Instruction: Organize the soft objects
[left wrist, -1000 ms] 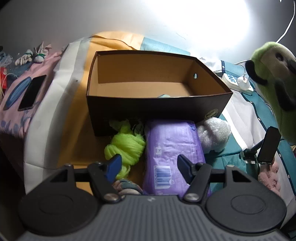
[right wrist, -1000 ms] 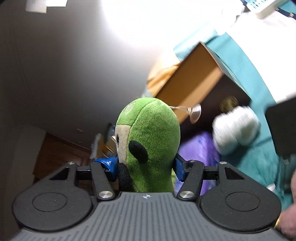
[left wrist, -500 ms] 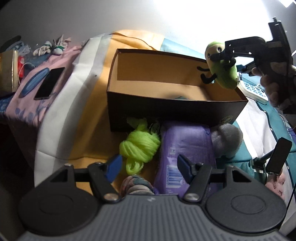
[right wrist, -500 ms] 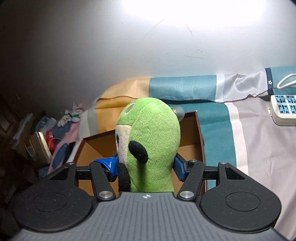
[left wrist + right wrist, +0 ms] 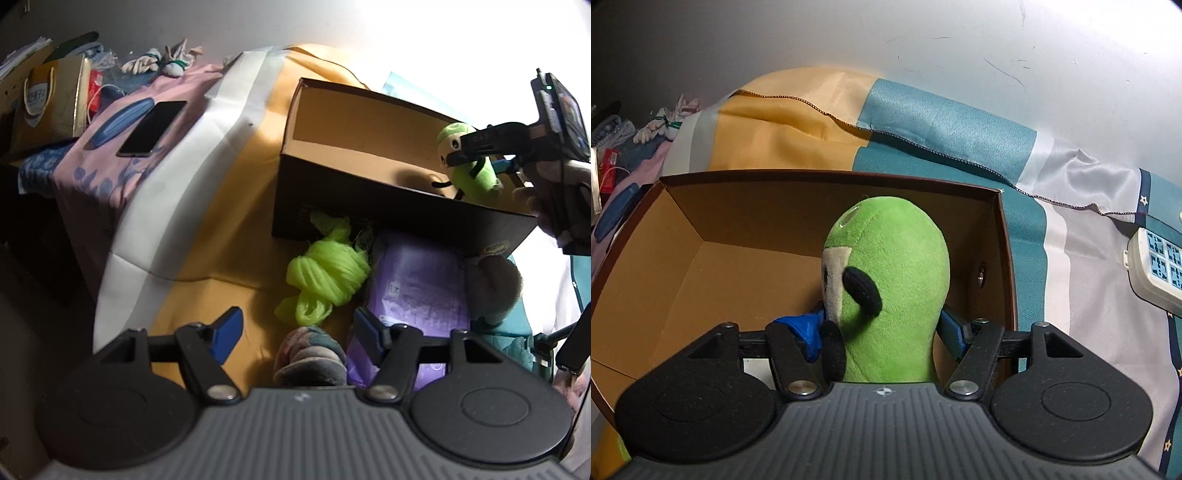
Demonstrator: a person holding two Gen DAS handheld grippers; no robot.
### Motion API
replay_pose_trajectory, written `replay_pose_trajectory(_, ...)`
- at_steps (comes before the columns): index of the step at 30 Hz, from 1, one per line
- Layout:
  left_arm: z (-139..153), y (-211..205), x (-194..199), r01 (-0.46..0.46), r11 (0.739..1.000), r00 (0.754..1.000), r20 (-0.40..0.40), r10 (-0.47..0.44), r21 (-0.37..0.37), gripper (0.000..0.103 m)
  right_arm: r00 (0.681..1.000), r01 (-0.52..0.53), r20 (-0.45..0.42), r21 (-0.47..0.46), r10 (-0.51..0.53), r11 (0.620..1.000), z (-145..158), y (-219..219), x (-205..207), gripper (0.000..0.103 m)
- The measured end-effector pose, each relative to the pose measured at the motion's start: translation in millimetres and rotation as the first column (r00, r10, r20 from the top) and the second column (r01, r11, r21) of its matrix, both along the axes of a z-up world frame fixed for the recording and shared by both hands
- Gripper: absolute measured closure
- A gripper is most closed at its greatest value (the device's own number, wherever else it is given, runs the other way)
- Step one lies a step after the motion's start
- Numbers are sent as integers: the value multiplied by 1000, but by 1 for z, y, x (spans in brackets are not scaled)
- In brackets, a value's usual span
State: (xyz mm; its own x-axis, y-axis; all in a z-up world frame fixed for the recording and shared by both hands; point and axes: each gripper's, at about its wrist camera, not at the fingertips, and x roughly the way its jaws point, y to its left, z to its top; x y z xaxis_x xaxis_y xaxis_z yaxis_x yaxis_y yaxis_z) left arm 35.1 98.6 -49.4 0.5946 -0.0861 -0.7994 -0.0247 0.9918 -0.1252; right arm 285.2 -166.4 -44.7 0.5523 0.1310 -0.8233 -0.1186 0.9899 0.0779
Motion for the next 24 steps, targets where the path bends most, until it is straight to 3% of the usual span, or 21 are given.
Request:
replay_pose_trajectory(5, 8, -3, 1, 18, 1000, 1000, 22, -19, 17, 37, 996, 78, 45, 77, -81, 994, 19, -19, -16, 52)
replay_pose_trajectory(11, 16, -9, 3, 52, 997, 998, 37, -53, 50, 36, 969, 140, 161, 279, -190, 950, 68, -55, -68, 51)
replay_pose_trajectory(14, 20, -11, 8, 52, 997, 998, 32, -54, 56, 34, 944, 128, 276, 206, -183, 970, 93, -52, -109, 51)
replay_pose_trajectory(18, 27, -16, 9, 64, 995, 996, 52, -68, 82, 32, 882, 119, 447, 95, -149, 988, 115, -43, -174, 51)
replay_pose_trajectory(22, 31, -24, 9, 82, 990, 993, 71, -91, 113, 32, 849, 248, 453, 115, -273, 962, 115, -49, -218, 50)
replay_pose_trajectory(24, 32, -31, 7, 90, 986, 992, 80, -102, 142, 32, 865, 257, 413, 123, -285, 958, 110, -52, -230, 51)
